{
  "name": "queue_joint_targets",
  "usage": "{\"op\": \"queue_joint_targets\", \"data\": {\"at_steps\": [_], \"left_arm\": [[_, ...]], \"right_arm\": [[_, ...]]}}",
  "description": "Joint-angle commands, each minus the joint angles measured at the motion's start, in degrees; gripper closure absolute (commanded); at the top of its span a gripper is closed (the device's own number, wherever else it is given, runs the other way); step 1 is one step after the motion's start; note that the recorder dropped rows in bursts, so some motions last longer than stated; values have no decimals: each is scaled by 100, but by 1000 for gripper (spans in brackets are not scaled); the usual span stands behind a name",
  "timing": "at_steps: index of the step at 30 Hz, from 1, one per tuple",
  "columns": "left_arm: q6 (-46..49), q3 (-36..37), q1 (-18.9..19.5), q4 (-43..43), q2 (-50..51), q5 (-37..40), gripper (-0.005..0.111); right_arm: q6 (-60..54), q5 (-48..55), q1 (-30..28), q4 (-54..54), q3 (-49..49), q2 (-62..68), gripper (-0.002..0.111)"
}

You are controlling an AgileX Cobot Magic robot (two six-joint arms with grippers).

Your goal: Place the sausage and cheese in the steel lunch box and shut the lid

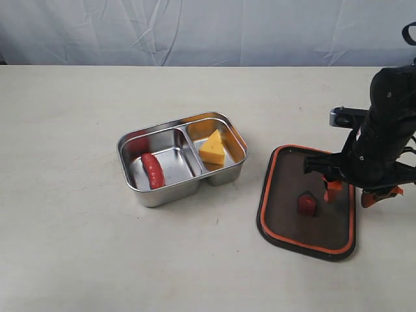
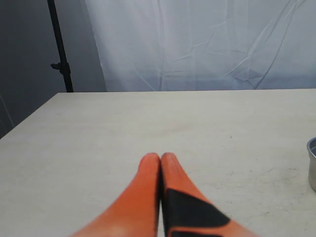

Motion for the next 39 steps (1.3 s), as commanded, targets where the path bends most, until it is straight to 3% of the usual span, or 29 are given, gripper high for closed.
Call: {"op": "queue_joint_targets", "data": {"at_steps": [1,6,9,20,26,35,39], "left_arm": [[5,21,-9,-13,-29,-71,107],[5,21,-9,-13,-29,-71,107],[5,21,-9,-13,-29,-71,107],[5,21,-9,-13,-29,-71,107],[5,21,-9,-13,-29,-71,107],[5,21,-9,-13,-29,-71,107],[5,21,-9,-13,-29,-71,107]], "right_arm": [[-25,-27,-23,-10,4,209,52],[-25,-11,-23,-3,12,310,52],[-25,93,-23,-3,12,388,57],[-100,260,-23,-30,12,537,109],[-412,345,-23,-180,12,366,109],[-639,452,-23,-332,12,-1846,109],[-1487,254,-23,799,12,-2727,109]]}}
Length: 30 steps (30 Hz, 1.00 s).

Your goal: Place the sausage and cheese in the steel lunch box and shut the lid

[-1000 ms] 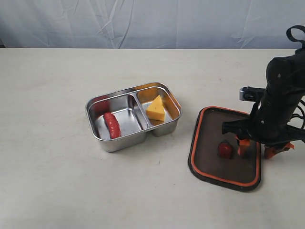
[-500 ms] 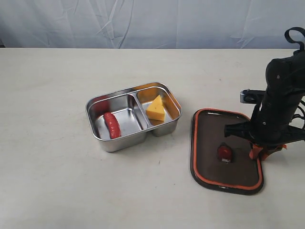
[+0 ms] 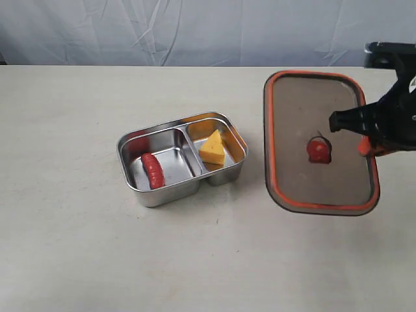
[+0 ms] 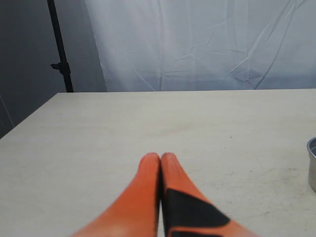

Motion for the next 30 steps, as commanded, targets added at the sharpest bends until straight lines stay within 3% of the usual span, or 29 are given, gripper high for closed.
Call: {"op": "queue_joint_targets", "data": {"at_steps": [1,5,8,10,12,13,14,18,20,22,28,30], "left_arm": [[5,21,-9,-13,-29,-71,107],[5,21,-9,47,-29,-182,107],[5,21,-9,360,-29,-836,107],[-258,21,-9,-315,-29,-1390,107],[-1247,21,-9,-1870,-29,-1822,107],[-1741,21,-9,-2696,-29,-1751,107],[-1841,21,-9,-2919,-29,-1740,107],[-2300,21,-9,-3287,-29,-1076,107],[-2132,-113,-77,-3268,-29,-242,107],[-1452,-381,-224,-3589,-29,362,107],[2594,-1114,-739,-7037,696,1236,107],[3409,-1387,-767,-7518,1311,1760,107]], "right_arm": [[-960,-197,-11,1224,-3,-654,109],[-1815,-116,-11,2234,-3,-981,109],[-2510,-151,-11,2889,155,-1119,109],[-3197,-282,-11,3618,422,-1175,109],[-3820,-442,-11,4273,747,-1201,109],[-4031,-559,-11,4524,960,-1201,109],[-4114,-615,-11,4588,1042,-1201,109],[-4414,-642,-11,4637,1216,-1201,109],[-4475,-642,-11,4699,1221,-1201,109],[-4722,-626,-11,4890,1221,-1201,109],[-5465,-475,0,5546,1221,-1201,109],[-5615,-371,0,5661,1221,-1201,109]]}}
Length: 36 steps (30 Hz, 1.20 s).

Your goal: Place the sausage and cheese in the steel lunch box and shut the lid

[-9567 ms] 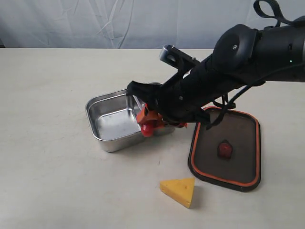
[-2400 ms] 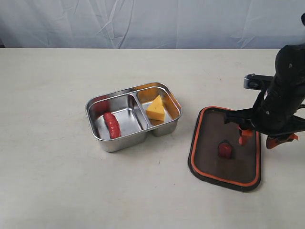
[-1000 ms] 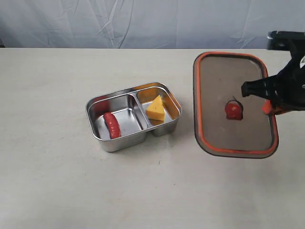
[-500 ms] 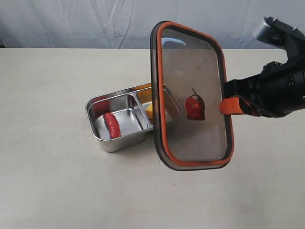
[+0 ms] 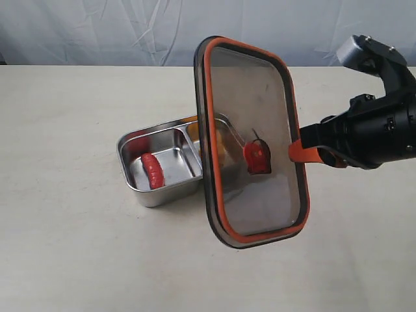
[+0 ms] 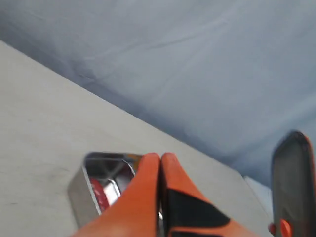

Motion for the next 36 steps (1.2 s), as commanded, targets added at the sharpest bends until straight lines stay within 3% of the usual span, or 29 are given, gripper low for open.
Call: {"op": "queue_joint_targets", "data": {"at_steps": [1,7,15,18,25,31,36], "left_arm": [[2001,-581,-124,-1388,1203,1081,107],[2906,-1495,-124,-1593,3248,2537,107],[3947,-2461,-124,-2119,4894,3445,107],[4034,-2578,-124,-2270,5153,3691,99],[4133,-2630,-135,-2621,5319,4291,62],[4133,-2630,-177,-2935,5319,4535,61],[4165,-2630,-798,-2972,5319,4000,61]], "right_arm": [[-446,190,0,388,7,-46,109],[-487,200,0,422,7,-46,109],[-583,154,312,426,7,-46,109],[-586,-67,488,341,7,-46,109],[-551,-610,524,336,7,-46,109],[-551,-857,524,423,7,-46,109],[-551,-959,524,451,7,-46,109]]}}
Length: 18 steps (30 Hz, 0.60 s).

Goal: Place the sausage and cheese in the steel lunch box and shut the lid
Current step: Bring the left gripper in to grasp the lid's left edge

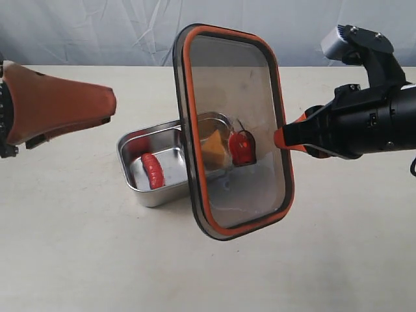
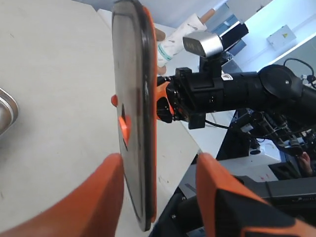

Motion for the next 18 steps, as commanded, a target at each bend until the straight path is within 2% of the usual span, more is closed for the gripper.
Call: {"op": "queue_joint_targets", "data": {"at_steps": [1,8,13,18], "left_arm": [[165,-39,-617,-241,15,-498,61],[440,-39,-1538,-482,74,-1458,61],[604,-105,-1928,-648,317,-1758,61],[1008,-290,-2118,-998,659,-1792,61]], "right_arm": [[-22,-153,1,104,7,-46,109],[-22,-176,1,115,7,-46,109],[-22,-187,1,115,7,-46,109],[-22,-187,1,115,7,-46,109]]}}
